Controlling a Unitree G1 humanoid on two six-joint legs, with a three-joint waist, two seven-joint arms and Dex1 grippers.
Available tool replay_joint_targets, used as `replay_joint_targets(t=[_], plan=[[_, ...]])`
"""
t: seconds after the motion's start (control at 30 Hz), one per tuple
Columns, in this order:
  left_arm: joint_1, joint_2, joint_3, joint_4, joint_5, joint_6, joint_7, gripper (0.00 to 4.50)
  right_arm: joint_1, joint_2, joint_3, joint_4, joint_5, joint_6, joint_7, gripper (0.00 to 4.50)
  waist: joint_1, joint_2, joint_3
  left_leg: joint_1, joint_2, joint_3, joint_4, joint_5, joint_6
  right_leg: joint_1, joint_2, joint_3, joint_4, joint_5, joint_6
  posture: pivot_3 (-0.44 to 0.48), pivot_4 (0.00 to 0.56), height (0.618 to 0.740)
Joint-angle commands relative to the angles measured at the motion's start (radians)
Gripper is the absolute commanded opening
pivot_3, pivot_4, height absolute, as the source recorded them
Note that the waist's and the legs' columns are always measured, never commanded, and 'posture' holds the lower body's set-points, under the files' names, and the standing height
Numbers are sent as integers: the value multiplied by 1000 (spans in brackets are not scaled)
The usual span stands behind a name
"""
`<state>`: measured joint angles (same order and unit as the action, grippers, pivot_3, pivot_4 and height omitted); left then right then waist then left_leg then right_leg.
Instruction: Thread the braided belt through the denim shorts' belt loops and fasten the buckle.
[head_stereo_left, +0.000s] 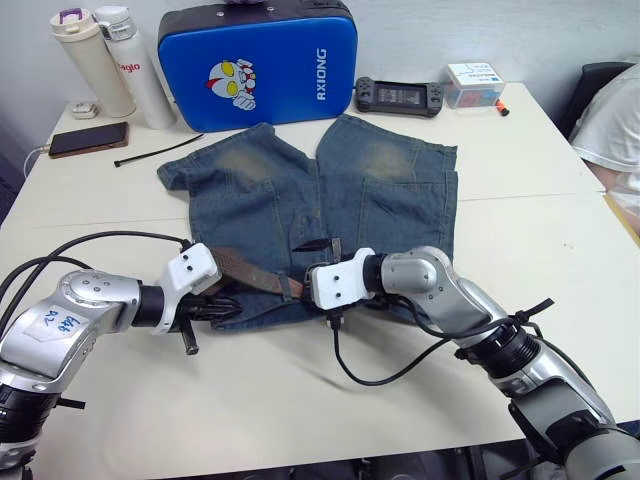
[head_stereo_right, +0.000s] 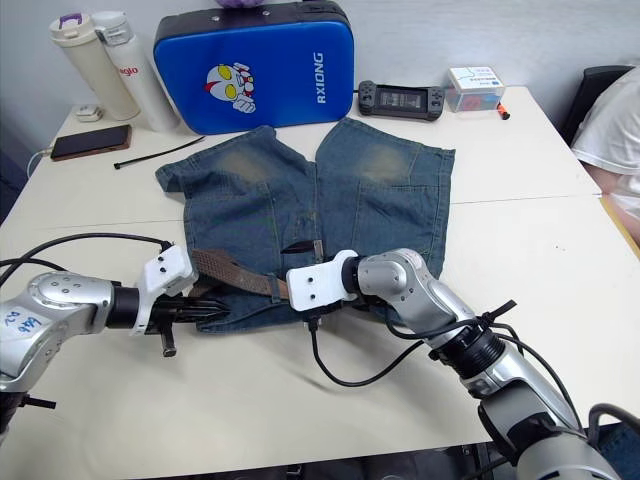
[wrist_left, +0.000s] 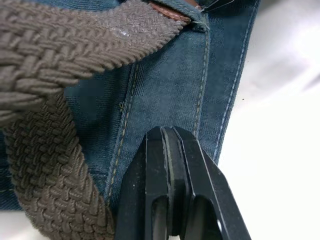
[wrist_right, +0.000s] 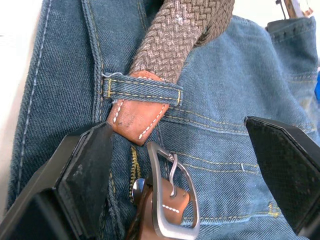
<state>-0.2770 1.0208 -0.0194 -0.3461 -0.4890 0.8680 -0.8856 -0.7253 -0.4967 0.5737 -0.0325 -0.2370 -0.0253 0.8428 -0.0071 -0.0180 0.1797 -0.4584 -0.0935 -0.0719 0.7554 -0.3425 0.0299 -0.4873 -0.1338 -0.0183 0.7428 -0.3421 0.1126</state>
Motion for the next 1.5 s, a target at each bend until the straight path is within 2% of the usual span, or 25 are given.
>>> replay_joint_targets(t=[0.03,0.33,0.53,0.7,0.87,0.97,1.03,1.07,1.13,1.5], plan=[[-10,0,5,-3,15,-18,-11,20,16,16,2,26,-40,-36,-5,4500,0,0,0,0,0,0,0,0,0,0,0,0,0,0,0,0,150,664],[-20,-10,-8,14,36,-33,-28,20,16,22,7,44,-56,-109,42,4500,-12,-1,-1,2,0,0,0,-1,-1,0,0,0,4,0,0,0,150,664],[-18,-17,-18,22,52,-48,-31,20,23,47,-15,49,-16,-72,87,4500,-20,-1,-1,1,0,-1,0,-1,-1,-1,0,0,5,0,0,0,150,664],[-6,-30,-16,11,57,-49,-24,20,31,69,-104,-33,169,264,212,4500,-18,-1,-1,1,0,-2,0,-1,-1,-1,0,0,6,0,0,0,150,664],[14,-36,-9,7,59,-55,-12,20,5,33,-179,-226,353,634,306,4500,-18,-1,-1,0,0,-3,1,-1,-1,-1,0,0,5,0,0,0,150,664],[22,-42,-8,1,59,-57,-5,0,-14,26,-174,-291,390,747,299,3666,-18,-1,-1,0,0,-4,1,-1,-1,-1,0,0,3,0,0,0,150,664],[25,-47,-8,-3,58,-56,-1,0,-27,32,-160,-302,389,776,276,2842,-17,-1,-1,0,0,-4,1,-1,-1,-1,0,0,2,0,0,0,150,664],[25,-49,-9,-4,59,-56,0,0,-34,37,-155,-300,387,787,261,2229,-16,-1,-1,0,0,-4,1,-1,-1,-1,-1,0,2,0,0,0,150,664],[25,-52,-8,-5,61,-56,3,0,-50,44,-136,-282,373,793,237,1356,-14,-1,-1,0,-1,-4,1,-1,-1,-1,-1,0,2,0,0,0,150,664],[43,-59,4,-18,69,-54,16,0,-116,104,-48,-116,299,764,155,1356,-14,-1,-1,1,-1,-4,1,-1,-1,-1,-1,0,3,0,0,0,150,664]])
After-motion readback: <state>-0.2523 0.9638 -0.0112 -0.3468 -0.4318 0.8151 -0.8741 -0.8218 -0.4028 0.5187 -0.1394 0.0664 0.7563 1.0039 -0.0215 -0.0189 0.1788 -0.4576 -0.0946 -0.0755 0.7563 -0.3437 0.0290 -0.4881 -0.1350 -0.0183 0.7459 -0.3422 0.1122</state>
